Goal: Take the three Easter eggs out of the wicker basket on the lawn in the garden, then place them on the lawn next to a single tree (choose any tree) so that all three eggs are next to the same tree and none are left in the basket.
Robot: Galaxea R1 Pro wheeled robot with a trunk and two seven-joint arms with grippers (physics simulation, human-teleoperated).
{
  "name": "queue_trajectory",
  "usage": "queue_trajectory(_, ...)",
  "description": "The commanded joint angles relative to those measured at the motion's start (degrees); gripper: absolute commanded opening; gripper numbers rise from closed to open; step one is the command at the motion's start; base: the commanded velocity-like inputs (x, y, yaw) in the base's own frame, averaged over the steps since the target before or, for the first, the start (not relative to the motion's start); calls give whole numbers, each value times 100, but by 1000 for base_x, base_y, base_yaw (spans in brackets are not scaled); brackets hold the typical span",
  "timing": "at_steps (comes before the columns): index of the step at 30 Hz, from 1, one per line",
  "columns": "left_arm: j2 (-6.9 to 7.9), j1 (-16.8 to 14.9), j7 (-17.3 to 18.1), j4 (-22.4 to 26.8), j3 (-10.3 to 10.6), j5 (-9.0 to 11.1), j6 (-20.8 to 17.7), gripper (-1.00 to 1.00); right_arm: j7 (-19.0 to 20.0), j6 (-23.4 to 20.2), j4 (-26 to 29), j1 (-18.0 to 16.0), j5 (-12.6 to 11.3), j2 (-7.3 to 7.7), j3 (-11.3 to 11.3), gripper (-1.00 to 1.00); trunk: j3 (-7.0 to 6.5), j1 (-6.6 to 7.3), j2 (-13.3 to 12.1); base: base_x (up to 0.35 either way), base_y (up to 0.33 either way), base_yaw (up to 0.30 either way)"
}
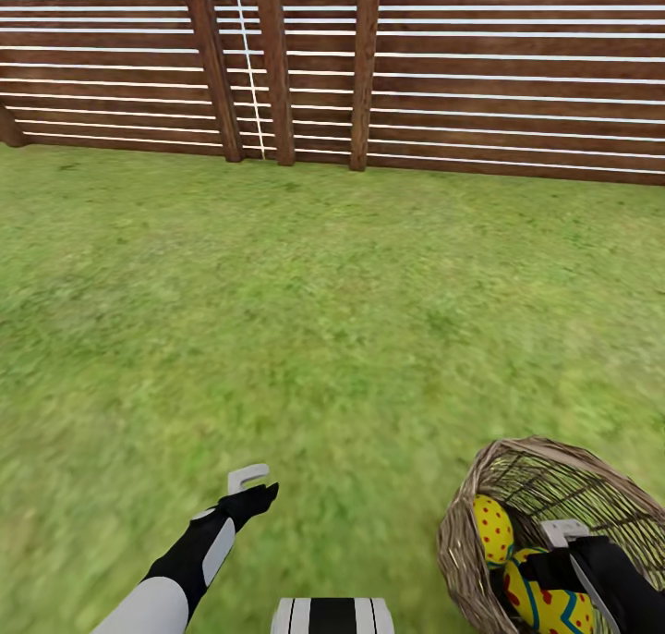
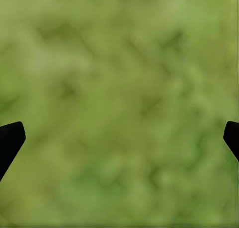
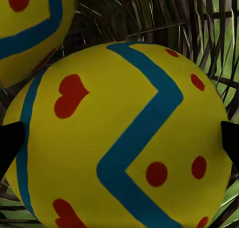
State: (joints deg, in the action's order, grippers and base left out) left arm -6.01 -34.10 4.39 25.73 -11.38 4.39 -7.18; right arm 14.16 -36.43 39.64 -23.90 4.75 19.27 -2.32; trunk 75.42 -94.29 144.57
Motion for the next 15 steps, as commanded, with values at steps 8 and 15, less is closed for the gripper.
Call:
queue_trajectory(8,-6,0,44,17,-40,52,-47,100,41,-22,9,-1,52,-3,-2,-100,-14,1,2,0,0,0)
queue_trajectory(15,-23,0,32,13,-44,53,-57,100,35,-21,1,-1,52,-14,3,-100,-147,17,-6,0,0,0)
